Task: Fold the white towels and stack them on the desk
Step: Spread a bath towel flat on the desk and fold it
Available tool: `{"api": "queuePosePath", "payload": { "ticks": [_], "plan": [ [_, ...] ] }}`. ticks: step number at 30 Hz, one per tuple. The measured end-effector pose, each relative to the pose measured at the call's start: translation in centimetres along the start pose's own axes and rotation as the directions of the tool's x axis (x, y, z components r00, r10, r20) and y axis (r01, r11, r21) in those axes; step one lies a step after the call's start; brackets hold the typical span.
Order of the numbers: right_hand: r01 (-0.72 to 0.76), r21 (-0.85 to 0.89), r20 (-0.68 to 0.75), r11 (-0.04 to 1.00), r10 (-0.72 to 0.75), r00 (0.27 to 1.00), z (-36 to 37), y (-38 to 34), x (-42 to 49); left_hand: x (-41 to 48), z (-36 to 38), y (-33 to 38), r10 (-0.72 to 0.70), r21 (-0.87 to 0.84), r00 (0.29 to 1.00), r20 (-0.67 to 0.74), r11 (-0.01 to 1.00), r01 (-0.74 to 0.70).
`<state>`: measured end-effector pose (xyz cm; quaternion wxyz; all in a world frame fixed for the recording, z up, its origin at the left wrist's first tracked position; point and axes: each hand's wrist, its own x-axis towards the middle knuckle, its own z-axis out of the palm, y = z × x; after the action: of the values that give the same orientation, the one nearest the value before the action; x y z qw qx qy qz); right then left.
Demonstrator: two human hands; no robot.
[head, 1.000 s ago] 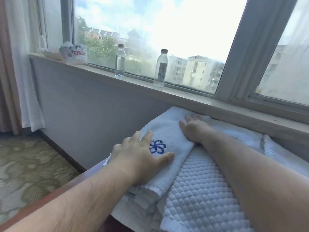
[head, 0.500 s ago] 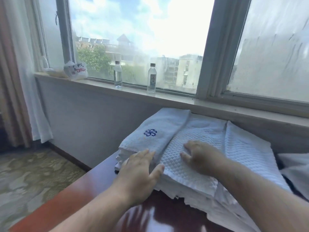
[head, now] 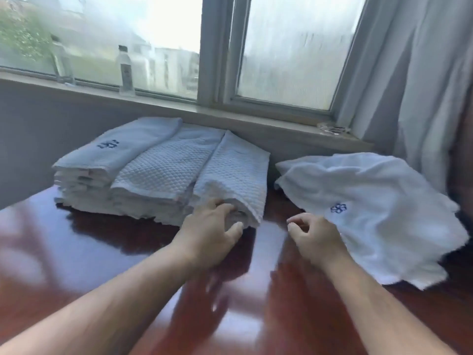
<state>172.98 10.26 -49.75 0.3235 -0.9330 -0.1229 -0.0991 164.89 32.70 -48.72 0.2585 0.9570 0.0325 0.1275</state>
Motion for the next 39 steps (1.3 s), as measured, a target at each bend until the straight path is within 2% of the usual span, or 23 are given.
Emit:
{"api": "queuePosePath", "payload": {
  "ticks": [6, 10, 12, 17, 19, 21, 24, 25, 27, 29, 31, 34, 35, 36, 37, 38, 39],
  "plan": [
    [-0.166, 0.109, -0.197, 0.98, 0.185, 0.963, -2.2, 9.9, -3.3, 0.9, 6.8, 7.0, 0.01, 0.033, 0.984, -0.179, 0.999, -0.004],
    [-0.177, 0.153, -0.3, 0.972, 0.216, 0.929, -3.1, 11.6, -1.6, 0.9, 9.3, 9.5, -0.089, -0.181, 0.949, -0.301, 0.983, 0.035],
    [-0.162, 0.151, -0.318, 0.975, 0.204, 0.926, -3.5, 11.6, -0.3, 0.9, 10.4, 10.4, -0.088, -0.262, 0.939, -0.333, 0.965, -0.003],
    [-0.093, 0.182, -0.446, 0.979, 0.167, 0.879, -3.6, 13.0, 1.0, 3.1, 13.4, 11.6, 0.156, -0.371, 0.974, -0.163, 0.905, -0.208],
    [-0.07, 0.139, -0.485, 0.988, 0.13, 0.865, -3.5, 13.4, 1.1, 5.2, 14.4, 11.4, 0.196, -0.355, 0.971, -0.136, 0.905, -0.233],
    [-0.083, 0.055, -0.525, 0.995, 0.1, 0.845, -3.4, 13.4, 1.3, 6.9, 15.7, 11.5, 0.184, -0.349, 0.98, -0.08, 0.916, -0.2],
    [-0.263, -0.041, -0.658, 0.964, 0.172, 0.733, -4.0, 13.8, 1.8, 7.9, 18.1, 12.6, 0.176, -0.342, 0.983, 0.051, 0.928, -0.148],
    [-0.34, -0.059, -0.659, 0.939, 0.219, 0.719, -4.4, 14.2, 1.7, 8.0, 18.7, 12.8, 0.189, -0.329, 0.98, 0.066, 0.931, -0.158],
    [-0.448, -0.086, -0.568, 0.89, 0.325, 0.756, -5.2, 15.5, 1.7, 8.4, 19.3, 12.6, 0.211, -0.346, 0.976, 0.061, 0.921, -0.178],
    [-0.433, -0.065, -0.512, 0.899, 0.343, 0.788, -5.5, 16.2, 1.7, 9.0, 19.3, 11.7, 0.205, -0.426, 0.978, 0.035, 0.888, -0.171],
    [-0.299, -0.023, -0.547, 0.954, 0.238, 0.802, -5.2, 15.9, 1.7, 9.4, 18.9, 10.9, 0.164, -0.552, 0.987, 0.001, 0.823, -0.136],
    [-0.043, -0.006, -0.61, 0.999, 0.031, 0.791, -4.7, 13.9, 1.6, 9.5, 18.1, 11.0, 0.054, -0.771, 0.999, -0.003, 0.636, -0.037],
    [0.029, 0.058, -0.575, 0.998, 0.01, 0.818, -4.7, 13.3, 1.4, 9.5, 18.0, 11.1, 0.014, -0.822, 1.0, 0.027, 0.569, 0.014],
    [0.081, 0.196, -0.49, 0.977, 0.026, 0.871, -4.8, 12.8, 1.2, 9.5, 17.7, 11.3, -0.012, -0.866, 0.998, 0.069, 0.496, 0.066],
    [0.092, 0.406, -0.35, 0.909, 0.061, 0.935, -4.9, 12.2, 0.8, 9.5, 17.5, 11.5, -0.032, -0.911, 0.992, 0.118, 0.394, 0.121],
    [0.05, 0.641, -0.178, 0.766, 0.085, 0.98, -5.0, 11.6, 0.3, 9.4, 17.1, 11.5, -0.031, -0.945, 0.984, 0.177, 0.275, 0.179],
    [-0.043, 0.815, -0.005, 0.577, 0.082, 0.997, -5.1, 11.2, -0.1, 9.5, 16.9, 11.5, -0.011, -0.96, 0.971, 0.239, 0.149, 0.238]
  ]
}}
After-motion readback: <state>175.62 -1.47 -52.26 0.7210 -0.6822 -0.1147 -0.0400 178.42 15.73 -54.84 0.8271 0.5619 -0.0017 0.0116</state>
